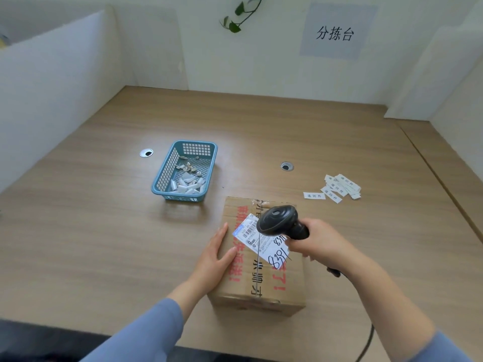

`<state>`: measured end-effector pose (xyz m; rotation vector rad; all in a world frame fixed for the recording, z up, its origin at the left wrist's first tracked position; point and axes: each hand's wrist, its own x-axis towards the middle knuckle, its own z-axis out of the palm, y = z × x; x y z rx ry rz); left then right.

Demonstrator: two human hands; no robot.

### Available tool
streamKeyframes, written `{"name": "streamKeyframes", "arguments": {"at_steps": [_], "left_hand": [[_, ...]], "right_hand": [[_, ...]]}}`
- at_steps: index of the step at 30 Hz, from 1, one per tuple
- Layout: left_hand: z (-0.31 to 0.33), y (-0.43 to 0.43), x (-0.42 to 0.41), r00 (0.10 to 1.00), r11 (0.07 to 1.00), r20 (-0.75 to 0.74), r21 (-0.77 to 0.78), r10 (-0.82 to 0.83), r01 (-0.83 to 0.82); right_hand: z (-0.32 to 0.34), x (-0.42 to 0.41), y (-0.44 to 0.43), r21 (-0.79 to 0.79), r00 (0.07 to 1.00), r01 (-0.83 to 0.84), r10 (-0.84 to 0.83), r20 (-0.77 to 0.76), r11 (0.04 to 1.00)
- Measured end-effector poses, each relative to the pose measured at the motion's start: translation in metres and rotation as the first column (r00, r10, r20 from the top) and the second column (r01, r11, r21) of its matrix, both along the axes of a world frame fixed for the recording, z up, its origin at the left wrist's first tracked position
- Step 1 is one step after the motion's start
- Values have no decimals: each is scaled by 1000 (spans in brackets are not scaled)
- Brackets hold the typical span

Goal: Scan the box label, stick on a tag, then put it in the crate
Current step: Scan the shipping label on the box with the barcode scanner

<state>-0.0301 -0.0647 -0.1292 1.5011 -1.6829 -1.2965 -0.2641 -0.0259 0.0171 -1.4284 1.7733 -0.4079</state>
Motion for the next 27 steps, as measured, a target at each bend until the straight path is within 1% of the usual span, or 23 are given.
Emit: {"name": "streamKeyframes", "arguments": {"at_steps": [12,21,27], "left_hand": [[0,0,0,1000,1000,-5,0,-14,14],[1,1,1,1000,1000,2,14,-9,9],[2,1,1,1000,1000,9,18,-10,10]], "right_hand": [[-2,-5,3,24,1000,10,-10,5,1000],[-4,-6,4,7,999,11,-11,52,1000],[-8,-5,5,-12,994,48,-47,94,999]]}}
